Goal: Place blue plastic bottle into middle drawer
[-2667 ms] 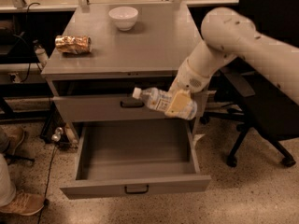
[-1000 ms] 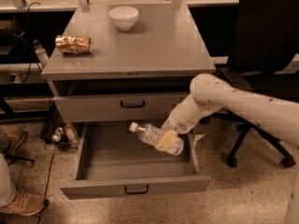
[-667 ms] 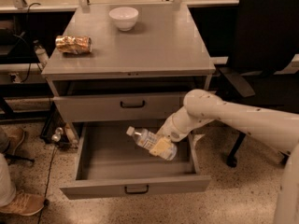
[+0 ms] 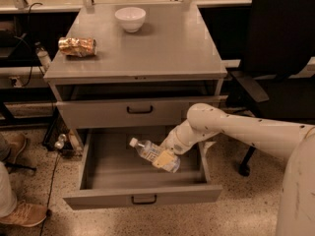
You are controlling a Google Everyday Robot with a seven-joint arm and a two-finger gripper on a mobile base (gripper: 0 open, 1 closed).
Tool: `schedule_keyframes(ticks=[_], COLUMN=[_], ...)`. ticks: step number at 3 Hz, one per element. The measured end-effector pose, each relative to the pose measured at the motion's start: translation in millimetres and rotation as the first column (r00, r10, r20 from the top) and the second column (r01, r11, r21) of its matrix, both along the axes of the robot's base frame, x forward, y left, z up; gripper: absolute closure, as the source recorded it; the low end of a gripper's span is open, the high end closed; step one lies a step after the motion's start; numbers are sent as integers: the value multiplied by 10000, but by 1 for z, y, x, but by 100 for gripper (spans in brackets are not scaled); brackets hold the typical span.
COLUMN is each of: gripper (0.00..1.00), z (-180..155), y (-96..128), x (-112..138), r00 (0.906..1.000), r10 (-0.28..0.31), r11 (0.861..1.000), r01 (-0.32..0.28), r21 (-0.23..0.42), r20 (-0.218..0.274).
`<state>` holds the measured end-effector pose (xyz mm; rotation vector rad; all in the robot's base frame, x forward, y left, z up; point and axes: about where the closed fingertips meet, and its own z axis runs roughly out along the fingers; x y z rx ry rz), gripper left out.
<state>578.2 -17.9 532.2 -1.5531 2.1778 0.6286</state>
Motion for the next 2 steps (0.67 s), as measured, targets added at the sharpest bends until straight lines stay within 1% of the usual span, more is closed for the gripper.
schedule_keyframes(ticks=[1, 2], gripper=[100, 97], z=[-10, -56], y=[-1, -7], x=[1, 11], r00=[9991, 9856], r10=[-421, -1688], r11=[9985, 9755], r01=[420, 1655], r21=[-360, -1447], r20=[-14, -105])
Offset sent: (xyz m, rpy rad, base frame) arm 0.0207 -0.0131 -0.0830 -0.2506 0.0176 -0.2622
